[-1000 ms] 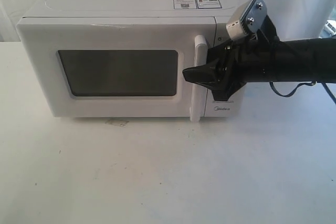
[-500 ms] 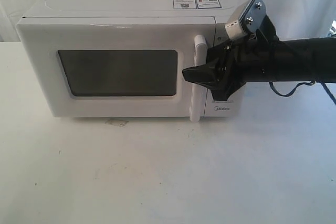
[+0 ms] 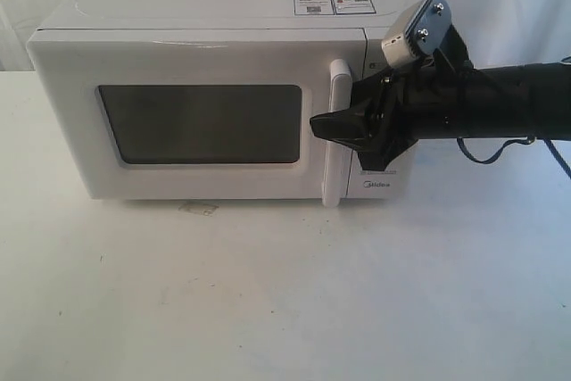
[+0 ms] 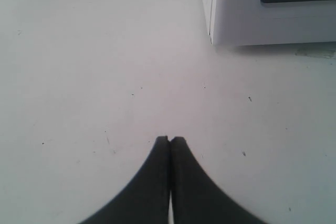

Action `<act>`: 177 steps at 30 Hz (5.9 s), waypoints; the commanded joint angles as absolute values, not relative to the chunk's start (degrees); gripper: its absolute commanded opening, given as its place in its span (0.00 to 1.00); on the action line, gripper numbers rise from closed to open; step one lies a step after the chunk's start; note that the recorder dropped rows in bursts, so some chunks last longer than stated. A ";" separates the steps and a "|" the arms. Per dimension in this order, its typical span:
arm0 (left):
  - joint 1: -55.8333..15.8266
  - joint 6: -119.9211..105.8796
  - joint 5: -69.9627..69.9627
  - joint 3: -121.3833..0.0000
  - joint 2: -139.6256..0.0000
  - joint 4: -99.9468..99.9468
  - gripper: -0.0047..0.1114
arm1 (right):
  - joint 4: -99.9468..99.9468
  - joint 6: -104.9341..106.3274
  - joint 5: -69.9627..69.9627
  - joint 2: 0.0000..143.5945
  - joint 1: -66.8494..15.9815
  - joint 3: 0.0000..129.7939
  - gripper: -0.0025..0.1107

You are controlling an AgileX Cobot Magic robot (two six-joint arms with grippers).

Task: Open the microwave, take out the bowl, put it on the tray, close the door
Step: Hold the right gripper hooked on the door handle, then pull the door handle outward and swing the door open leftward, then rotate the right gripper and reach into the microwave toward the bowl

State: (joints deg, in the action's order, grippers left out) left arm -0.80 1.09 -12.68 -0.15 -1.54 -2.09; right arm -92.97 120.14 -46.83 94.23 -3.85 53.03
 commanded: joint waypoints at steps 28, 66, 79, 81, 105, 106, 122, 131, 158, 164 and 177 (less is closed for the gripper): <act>-0.65 1.25 -12.88 0.00 -1.18 -2.55 0.04 | -89.86 122.10 -43.96 96.75 -3.59 55.49 0.02; -0.65 1.25 -12.88 0.00 -1.18 -2.55 0.04 | -51.02 81.85 -53.82 86.99 -3.37 55.49 0.54; -0.65 1.25 -12.88 0.00 -1.18 -2.55 0.04 | -51.55 75.88 -28.74 83.87 -3.37 55.49 0.08; -0.65 1.25 -12.88 0.00 -1.18 -2.55 0.04 | -53.51 75.88 -27.61 83.87 -3.37 55.49 0.02; -0.65 1.25 -12.88 0.00 -1.18 -2.55 0.04 | -39.68 69.84 -41.57 79.74 -4.98 55.49 0.02; -0.65 1.25 -12.88 0.00 -1.18 -2.55 0.04 | -38.23 66.81 -38.47 79.34 -4.98 55.49 0.02; -0.65 1.25 -12.88 0.00 -1.18 -2.55 0.04 | -54.33 76.29 -46.54 79.42 -11.84 55.49 0.02; -0.65 1.25 -12.88 0.00 -1.18 -2.55 0.04 | -55.54 82.84 -58.83 79.42 -18.06 55.49 0.02; -0.65 1.25 -12.88 0.00 -1.18 -2.55 0.04 | -62.74 88.66 -59.75 79.42 -24.38 55.49 0.02; -0.65 1.25 -12.88 0.00 -1.18 -2.55 0.04 | -56.61 88.77 -44.69 79.55 -29.87 55.49 0.02; -0.65 1.25 -12.88 0.00 -1.18 -2.55 0.04 | -45.35 97.70 -1.72 94.78 -44.05 55.63 0.02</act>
